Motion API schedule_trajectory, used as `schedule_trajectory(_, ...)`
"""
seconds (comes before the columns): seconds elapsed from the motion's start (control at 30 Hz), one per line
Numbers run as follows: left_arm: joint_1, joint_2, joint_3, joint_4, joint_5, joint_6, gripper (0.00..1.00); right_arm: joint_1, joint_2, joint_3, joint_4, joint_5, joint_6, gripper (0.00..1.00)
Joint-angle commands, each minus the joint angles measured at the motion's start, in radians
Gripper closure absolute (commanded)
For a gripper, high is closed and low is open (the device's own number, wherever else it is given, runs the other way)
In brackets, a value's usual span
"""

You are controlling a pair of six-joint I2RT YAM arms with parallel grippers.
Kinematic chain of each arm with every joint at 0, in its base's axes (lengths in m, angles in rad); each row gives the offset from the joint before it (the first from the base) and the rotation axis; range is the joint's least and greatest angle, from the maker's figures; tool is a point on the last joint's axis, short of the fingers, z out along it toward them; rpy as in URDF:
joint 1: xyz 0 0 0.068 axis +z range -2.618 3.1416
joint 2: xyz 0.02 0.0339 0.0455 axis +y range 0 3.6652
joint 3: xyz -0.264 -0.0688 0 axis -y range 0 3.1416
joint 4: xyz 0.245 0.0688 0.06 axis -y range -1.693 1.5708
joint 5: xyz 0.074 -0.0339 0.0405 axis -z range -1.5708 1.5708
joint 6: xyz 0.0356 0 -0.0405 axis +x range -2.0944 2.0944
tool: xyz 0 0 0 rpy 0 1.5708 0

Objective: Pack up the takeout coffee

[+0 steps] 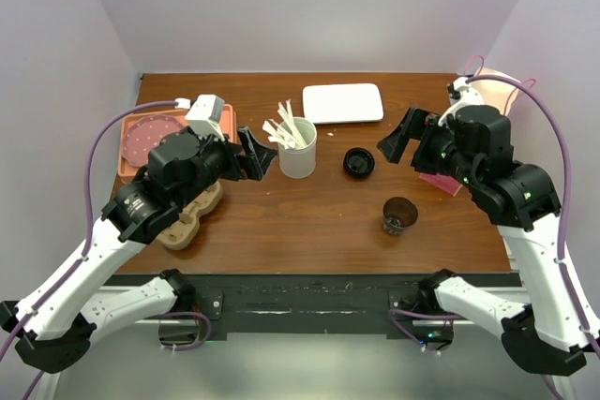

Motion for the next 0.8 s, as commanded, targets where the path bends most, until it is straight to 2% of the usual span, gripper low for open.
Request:
schedule_trajectory(0.0,-0.003,-0.024,-0.018,0.039,-0.020,-0.022,0.00,-0.001,0.021,0.004,-0.083,0.151,0.094,0.02)
schedule_trajectory(0.13,-0.004,-0.035,-0.031,0.038,-0.026,-0.022,0.00,-0.002,0.016,0.000,-0.193,0.251,0.155,0.02)
schedule_trajectory(0.23,-0.004,-0.041,-0.034,0.032,-0.033,-0.022,0.00,-0.001,0.034,-0.034,-0.276,0.310,0.192,0.07)
schedule_trajectory(0.3,-0.004,-0.041,-0.034,0.028,-0.031,-0.022,0.00,-0.002,0.079,-0.054,-0.330,0.375,0.236,0.12)
schedule_trajectory(0.37,-0.003,-0.043,-0.034,0.019,-0.028,-0.022,0.00,-0.001,0.097,-0.077,-0.373,0.381,0.261,0.24)
schedule_trajectory(0.47,-0.003,-0.051,-0.041,0.015,-0.030,-0.022,0.00,-0.002,0.070,-0.188,-0.301,0.317,0.272,0.39)
schedule_trajectory(0.6,-0.004,-0.060,-0.048,0.012,-0.036,-0.022,0.00,-0.002,0.039,-0.352,-0.235,0.300,0.324,0.39)
schedule_trajectory(0.77,-0.003,-0.064,-0.045,-0.004,-0.057,-0.025,0.00,-0.002,0.077,-0.465,-0.154,0.269,0.373,0.39)
